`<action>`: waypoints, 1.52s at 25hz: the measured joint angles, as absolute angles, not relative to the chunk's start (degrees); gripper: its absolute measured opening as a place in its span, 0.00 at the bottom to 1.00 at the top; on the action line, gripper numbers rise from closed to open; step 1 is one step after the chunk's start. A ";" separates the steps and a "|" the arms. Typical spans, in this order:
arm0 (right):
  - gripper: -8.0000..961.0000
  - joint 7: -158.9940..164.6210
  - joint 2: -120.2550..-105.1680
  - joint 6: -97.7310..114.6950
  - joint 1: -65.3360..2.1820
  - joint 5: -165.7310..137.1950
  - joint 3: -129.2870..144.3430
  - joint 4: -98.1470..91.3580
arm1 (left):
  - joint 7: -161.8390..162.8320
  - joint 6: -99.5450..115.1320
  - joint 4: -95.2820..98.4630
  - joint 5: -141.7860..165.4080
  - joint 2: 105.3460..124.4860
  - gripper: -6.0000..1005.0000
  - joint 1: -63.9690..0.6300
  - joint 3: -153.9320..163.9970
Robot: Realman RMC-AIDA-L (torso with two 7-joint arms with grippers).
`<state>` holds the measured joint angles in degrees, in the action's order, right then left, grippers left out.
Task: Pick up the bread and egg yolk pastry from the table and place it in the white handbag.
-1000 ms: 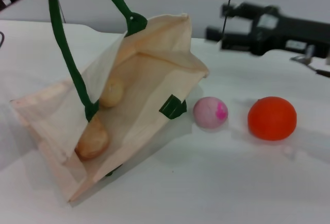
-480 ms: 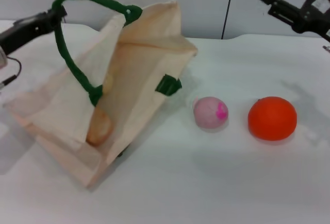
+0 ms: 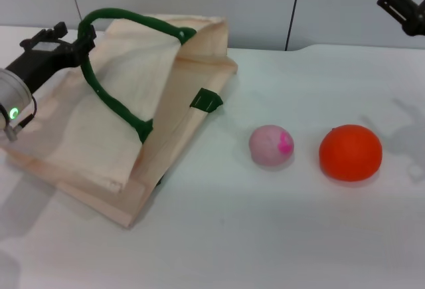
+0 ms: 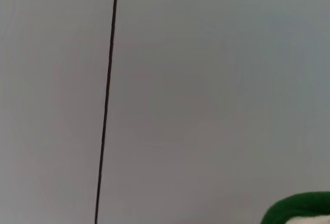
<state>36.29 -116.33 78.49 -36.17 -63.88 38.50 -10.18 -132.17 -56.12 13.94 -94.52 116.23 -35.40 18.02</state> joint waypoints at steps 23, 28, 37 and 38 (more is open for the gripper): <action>0.90 36.27 -116.18 76.45 -35.99 -63.09 31.49 -8.52 | -153.19 -77.47 5.73 -107.49 116.40 0.86 -31.61 17.94; 0.90 36.19 -116.30 71.64 -36.17 -63.10 29.18 -8.41 | -153.28 -76.59 3.90 -119.35 116.42 0.86 -30.68 17.93; 0.90 18.51 -116.52 70.55 -34.47 -60.60 11.20 0.42 | -153.27 -75.10 2.35 -124.63 116.46 0.85 -30.24 17.93; 0.90 14.63 -116.52 70.97 -34.61 -59.67 10.07 1.94 | -153.16 -75.09 2.34 -124.89 116.45 0.85 -30.12 17.93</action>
